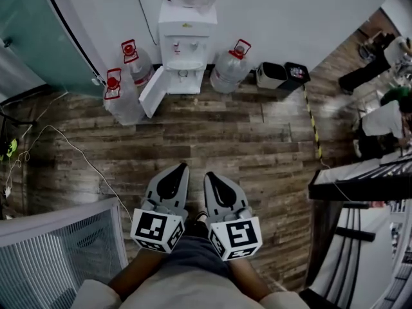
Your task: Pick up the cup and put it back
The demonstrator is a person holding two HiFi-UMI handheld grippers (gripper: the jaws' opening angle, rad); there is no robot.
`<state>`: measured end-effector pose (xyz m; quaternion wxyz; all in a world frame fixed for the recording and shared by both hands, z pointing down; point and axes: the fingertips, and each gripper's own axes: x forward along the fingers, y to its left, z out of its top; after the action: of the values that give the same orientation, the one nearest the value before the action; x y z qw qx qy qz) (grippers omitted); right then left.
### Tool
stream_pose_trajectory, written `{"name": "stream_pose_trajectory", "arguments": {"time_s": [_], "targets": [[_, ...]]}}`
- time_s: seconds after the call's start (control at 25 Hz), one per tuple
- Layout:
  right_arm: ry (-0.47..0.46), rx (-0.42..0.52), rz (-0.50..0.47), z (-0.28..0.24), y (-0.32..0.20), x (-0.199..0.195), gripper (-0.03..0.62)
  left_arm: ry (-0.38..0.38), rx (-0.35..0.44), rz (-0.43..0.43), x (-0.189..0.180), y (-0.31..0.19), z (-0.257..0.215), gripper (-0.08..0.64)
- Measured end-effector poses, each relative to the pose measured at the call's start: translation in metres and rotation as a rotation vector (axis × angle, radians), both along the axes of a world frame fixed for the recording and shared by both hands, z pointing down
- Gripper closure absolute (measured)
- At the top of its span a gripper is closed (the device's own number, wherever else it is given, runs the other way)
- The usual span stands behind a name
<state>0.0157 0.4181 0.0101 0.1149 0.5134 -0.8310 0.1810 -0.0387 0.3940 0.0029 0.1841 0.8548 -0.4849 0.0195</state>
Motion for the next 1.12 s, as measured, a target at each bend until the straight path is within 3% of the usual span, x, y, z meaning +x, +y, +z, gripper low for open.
{"name": "stream_pose_trajectory", "arguments": {"time_s": [0.64,1.12], "targets": [[0.062,0.052,-0.035,-0.013,-0.068,-0.09,0.568,0.082,0.054,0.027,-0.078,-0.059,-0.02,0.551],[0.094,0.02,-0.047,-0.004,-0.084,-0.099,0.568,0.117,0.022,0.012,-0.088,-0.075,-0.008,0.551]]}}
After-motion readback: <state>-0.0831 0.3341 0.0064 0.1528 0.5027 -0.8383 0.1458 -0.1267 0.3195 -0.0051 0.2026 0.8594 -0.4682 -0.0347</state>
